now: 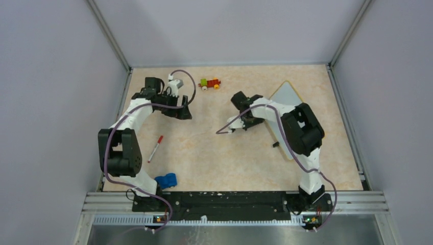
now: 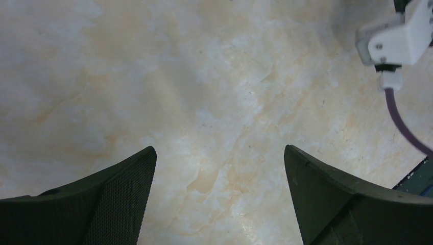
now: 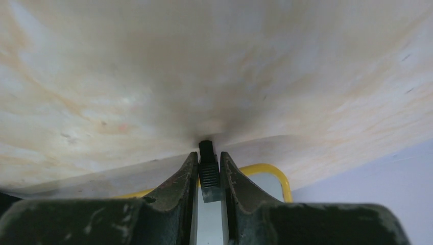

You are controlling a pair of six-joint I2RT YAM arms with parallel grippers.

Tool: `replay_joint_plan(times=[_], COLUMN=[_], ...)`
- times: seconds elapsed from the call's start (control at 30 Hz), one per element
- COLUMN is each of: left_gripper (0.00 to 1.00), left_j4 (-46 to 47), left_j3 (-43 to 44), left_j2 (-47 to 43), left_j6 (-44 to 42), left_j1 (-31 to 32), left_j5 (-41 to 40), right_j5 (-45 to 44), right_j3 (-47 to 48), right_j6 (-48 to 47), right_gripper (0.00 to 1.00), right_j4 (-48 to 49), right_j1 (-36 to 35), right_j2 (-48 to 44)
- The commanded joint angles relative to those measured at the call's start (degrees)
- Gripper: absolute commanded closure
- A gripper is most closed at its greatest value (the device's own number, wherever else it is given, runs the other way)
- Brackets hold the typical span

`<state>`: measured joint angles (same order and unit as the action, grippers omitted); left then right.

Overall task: Write a sentence on the whiteboard
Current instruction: Move the whiteboard to the center of the board.

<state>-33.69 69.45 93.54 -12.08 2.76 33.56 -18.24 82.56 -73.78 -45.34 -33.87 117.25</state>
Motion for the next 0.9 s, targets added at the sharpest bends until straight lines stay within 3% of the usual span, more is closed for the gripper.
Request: replay_joint_plan(times=[0.0, 0.53, 0.6, 0.73, 0.87], left_gripper=[0.01, 0.01, 0.01, 0.01, 0.01], left_j4=[1.9, 2.1, 2.0, 1.6, 1.6], left_j3=[1.9, 2.0, 2.0, 2.4, 2.7], left_j2=[-1.1, -1.7, -1.6, -1.4, -1.2], left_j6=[2.7, 3.5, 3.5, 3.3, 3.4], left_j1=[-4.6, -7.5, -7.5, -7.5, -7.5], left_j5=[0.4, 1.5, 1.4, 0.6, 0.1], right_j5=[3.6, 1.6, -0.8, -3.0, -2.8], right_j3=[3.5, -2.6, -4.6, -6.1, -5.7], right_j6=[-4.2, -13.0, -12.5, -8.5, -3.2], right_gripper=[1.0, 1.0, 0.91, 0.55, 0.35], right_j4=[5.5, 6.9, 9.3, 11.6, 11.4], right_j1=[-7.9, -21.8, -22.5, -23.1, -23.5], right_j2=[2.1, -1.3, -1.9, -3.5, -6.3])
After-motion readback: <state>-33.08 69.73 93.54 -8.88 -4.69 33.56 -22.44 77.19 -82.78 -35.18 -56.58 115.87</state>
